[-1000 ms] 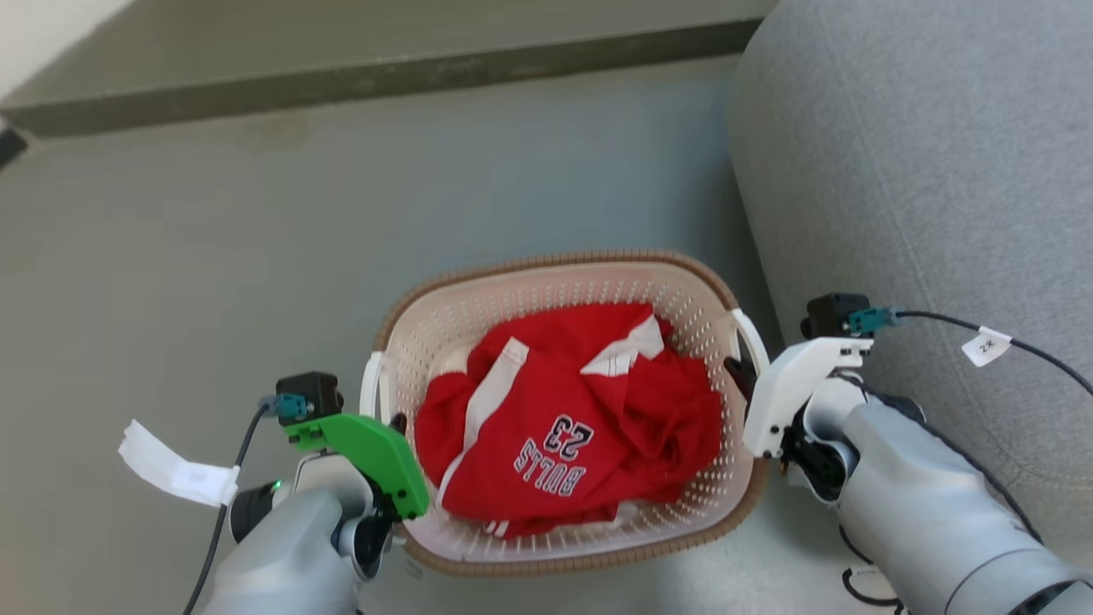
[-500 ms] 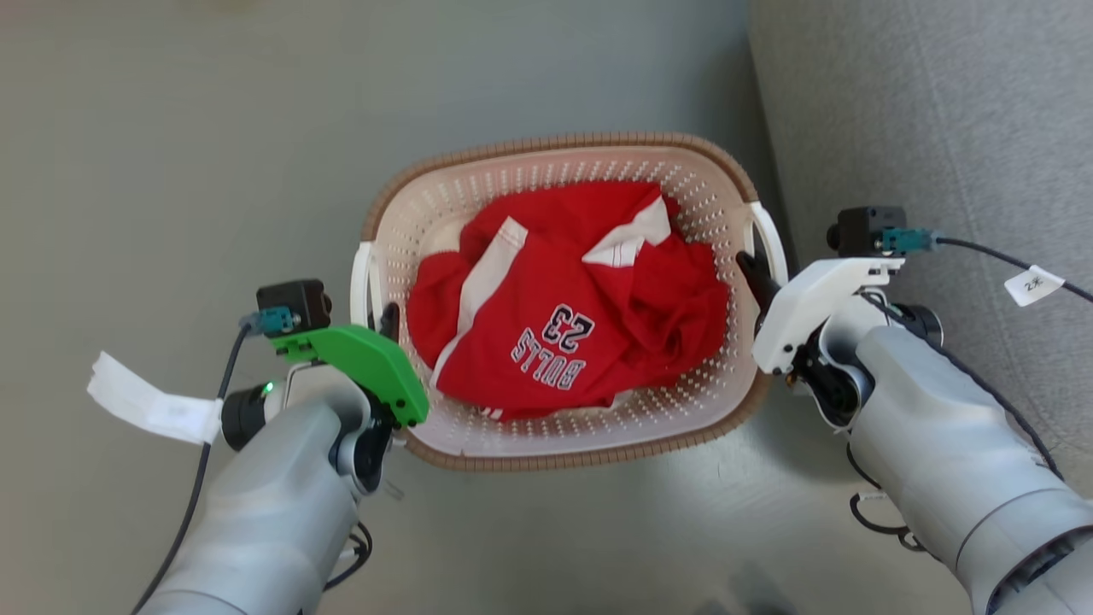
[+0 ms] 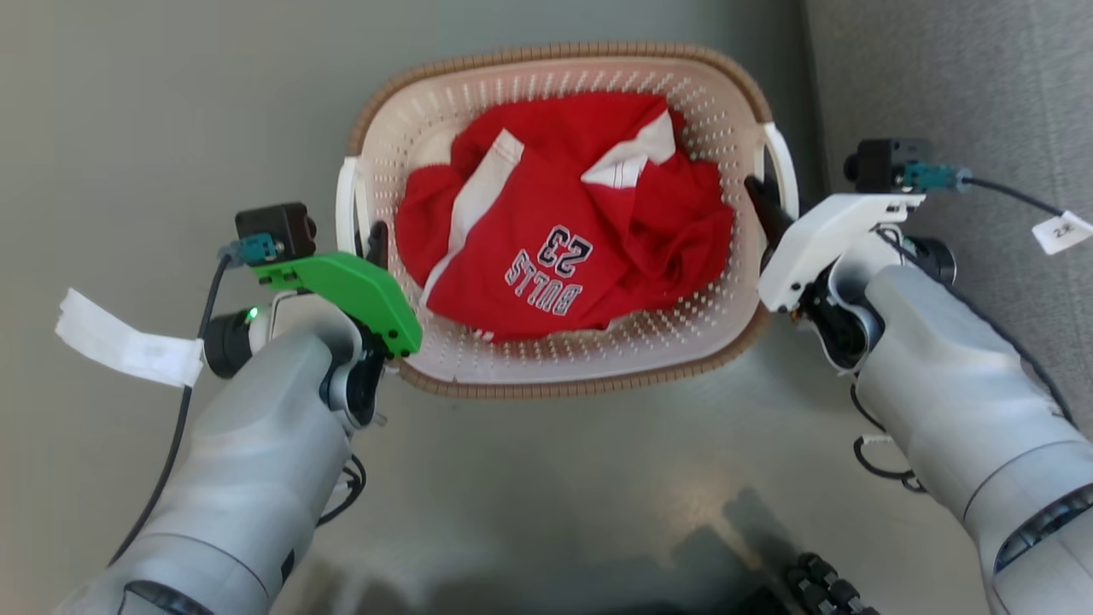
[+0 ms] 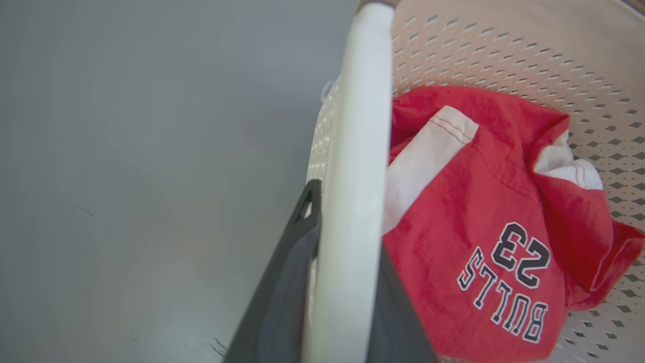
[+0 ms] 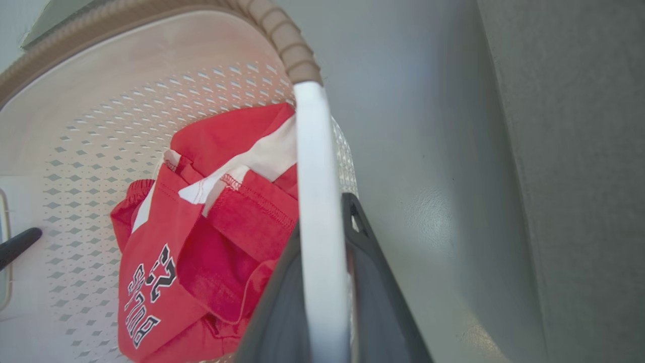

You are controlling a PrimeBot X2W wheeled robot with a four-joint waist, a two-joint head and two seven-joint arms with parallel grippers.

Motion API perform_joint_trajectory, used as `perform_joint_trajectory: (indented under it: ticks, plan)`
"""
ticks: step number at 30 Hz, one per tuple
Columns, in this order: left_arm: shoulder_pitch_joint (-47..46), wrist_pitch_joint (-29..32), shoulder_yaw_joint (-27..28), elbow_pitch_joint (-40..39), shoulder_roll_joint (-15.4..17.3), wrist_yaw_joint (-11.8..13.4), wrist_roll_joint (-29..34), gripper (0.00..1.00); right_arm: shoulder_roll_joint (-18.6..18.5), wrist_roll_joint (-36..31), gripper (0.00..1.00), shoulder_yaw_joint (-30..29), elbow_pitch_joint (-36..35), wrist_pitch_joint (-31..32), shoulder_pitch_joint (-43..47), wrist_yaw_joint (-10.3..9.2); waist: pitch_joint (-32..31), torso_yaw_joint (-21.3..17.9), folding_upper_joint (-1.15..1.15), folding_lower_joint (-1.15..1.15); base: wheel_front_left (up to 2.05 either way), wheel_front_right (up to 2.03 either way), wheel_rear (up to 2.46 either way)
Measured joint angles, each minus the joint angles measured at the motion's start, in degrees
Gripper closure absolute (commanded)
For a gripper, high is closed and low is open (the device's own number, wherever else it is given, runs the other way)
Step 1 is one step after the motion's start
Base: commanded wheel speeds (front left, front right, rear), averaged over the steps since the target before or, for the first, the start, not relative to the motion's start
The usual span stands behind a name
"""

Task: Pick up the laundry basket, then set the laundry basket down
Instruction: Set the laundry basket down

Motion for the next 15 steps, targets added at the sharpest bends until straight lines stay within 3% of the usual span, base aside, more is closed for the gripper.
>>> perform_joint_trajectory:
  ticks: [15]
  plan:
    - [-4.83, -1.52, 0.03, -0.12, 0.00, 0.00, 0.31, 1.00, -1.04, 0.07, 1.00, 0.19, -0.51, -2.30, -4.01, 0.01, 9.83, 0.90, 0.00, 0.00, 0.00, 0.00, 0.00]
